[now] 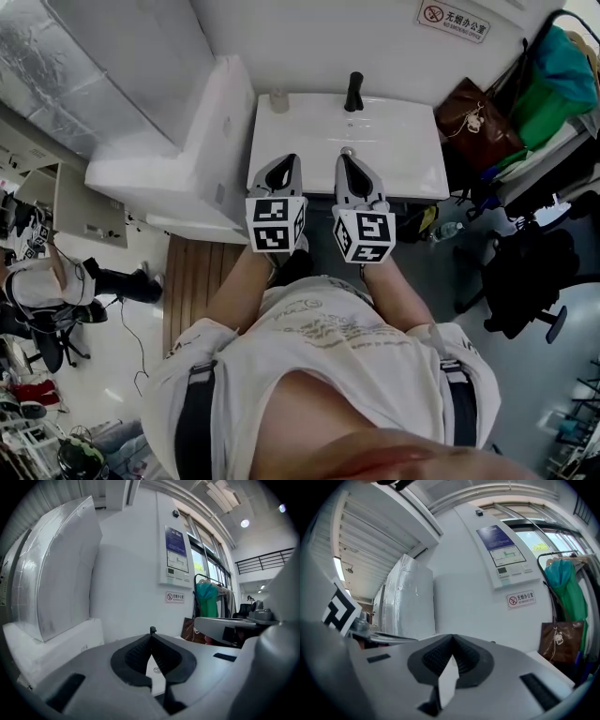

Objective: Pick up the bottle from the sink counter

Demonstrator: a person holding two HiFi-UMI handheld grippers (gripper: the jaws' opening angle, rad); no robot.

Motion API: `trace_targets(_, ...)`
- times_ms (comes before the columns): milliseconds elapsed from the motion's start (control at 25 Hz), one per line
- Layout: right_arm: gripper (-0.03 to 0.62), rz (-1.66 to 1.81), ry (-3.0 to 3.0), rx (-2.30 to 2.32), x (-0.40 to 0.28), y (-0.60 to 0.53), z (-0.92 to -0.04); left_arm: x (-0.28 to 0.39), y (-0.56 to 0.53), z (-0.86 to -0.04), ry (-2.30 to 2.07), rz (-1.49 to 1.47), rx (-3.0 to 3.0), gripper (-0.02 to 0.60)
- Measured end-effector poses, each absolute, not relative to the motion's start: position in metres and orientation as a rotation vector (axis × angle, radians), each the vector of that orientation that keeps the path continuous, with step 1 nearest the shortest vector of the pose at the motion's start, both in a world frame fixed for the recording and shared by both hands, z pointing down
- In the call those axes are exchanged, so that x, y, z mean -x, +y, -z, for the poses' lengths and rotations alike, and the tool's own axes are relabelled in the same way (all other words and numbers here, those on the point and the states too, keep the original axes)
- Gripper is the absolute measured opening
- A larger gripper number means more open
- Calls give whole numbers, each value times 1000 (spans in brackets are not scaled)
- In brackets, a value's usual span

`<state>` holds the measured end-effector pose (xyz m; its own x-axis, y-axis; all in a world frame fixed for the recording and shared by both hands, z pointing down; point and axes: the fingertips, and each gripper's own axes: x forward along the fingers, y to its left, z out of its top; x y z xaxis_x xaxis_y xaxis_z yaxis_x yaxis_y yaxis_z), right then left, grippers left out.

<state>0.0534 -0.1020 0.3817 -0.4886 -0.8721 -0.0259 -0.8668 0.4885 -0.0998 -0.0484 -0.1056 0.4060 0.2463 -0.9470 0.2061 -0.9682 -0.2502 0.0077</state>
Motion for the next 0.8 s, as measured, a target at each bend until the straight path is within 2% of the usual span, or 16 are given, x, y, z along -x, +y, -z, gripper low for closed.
trace_targets(800,23,151,2638,1595,-7,-238,-382,97,-244,-409,-1786,-287,-2362,20)
